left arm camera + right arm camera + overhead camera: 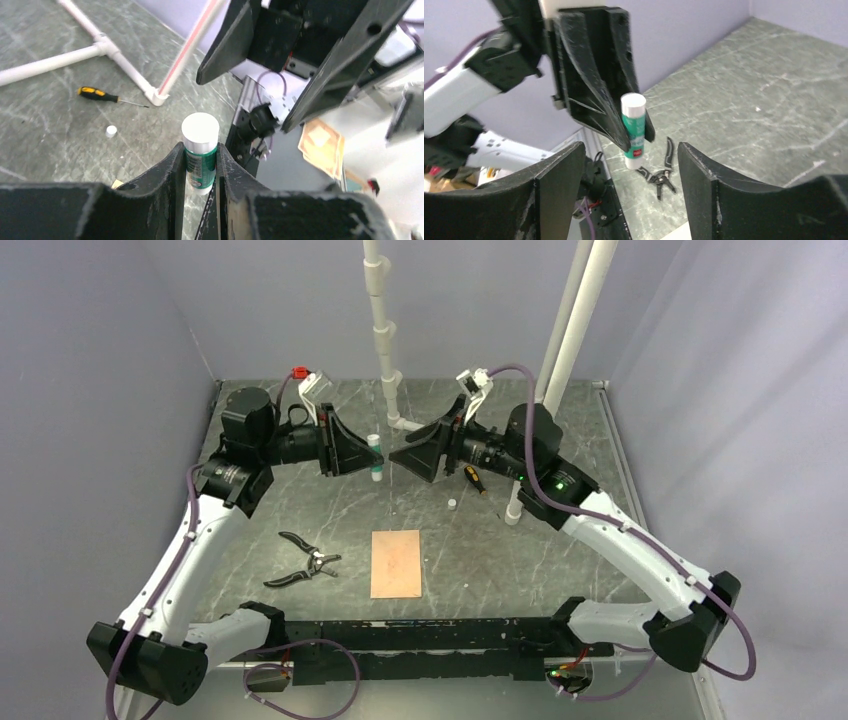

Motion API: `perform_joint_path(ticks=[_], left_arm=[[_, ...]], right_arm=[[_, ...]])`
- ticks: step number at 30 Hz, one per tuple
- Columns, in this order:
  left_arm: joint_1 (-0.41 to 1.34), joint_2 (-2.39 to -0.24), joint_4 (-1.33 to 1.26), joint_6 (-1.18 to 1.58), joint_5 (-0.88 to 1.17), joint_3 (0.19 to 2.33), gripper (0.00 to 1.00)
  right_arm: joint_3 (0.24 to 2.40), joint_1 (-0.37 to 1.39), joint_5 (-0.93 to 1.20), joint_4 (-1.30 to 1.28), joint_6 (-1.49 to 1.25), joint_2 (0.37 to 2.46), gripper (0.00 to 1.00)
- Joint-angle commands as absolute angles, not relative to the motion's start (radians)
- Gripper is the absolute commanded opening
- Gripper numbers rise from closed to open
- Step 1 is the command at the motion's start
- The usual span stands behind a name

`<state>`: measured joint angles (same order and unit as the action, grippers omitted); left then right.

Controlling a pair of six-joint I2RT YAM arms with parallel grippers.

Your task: Place the letter into the envelope and seal it

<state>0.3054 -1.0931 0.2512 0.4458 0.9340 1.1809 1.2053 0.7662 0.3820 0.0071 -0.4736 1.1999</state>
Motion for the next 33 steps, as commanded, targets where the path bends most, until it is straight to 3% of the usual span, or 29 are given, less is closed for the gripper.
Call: perform_joint_path(ticks=[1,5,15,20,26,30,33], left_arm=[[0.31,-1.098,0.231,0.308,1.248,1.249,0.02],[0.31,-1.113,0.284,0.271,1.339,1.295,0.02],[0.31,-1.134,0.312,0.249,1.39,1.323,0.02],[0.31,-1.146,0.385,0.199,1.362,1.347,0.02],[0.31,-1.146,0.45,0.16,1.14,1.362,0.02],[0.31,-1.14,0.392,0.2,1.121,1.337,0.02],[0.31,-1.143,0.391,0.202,1.125,1.341,0.02]], right_arm=[[1.31,0.769,0.53,-0.058,-0.462,1.193,0.67],[1.44,0.768,0.646,-0.133,-0.517,1.296,0.48],[1.458,0.77,0.731,-0.065,-0.539,1.337,0.49],[1.478,0.772,0.669,-0.079,-0.548,1.351,0.39],[1.498,0.776,0.477,-0.15,-0.581,1.379,0.24],[1.486,0.788,0.448,-0.144,-0.611,1.397,0.23],[1.48,0.799,0.421,-0.128,-0.63,1.399,0.35]])
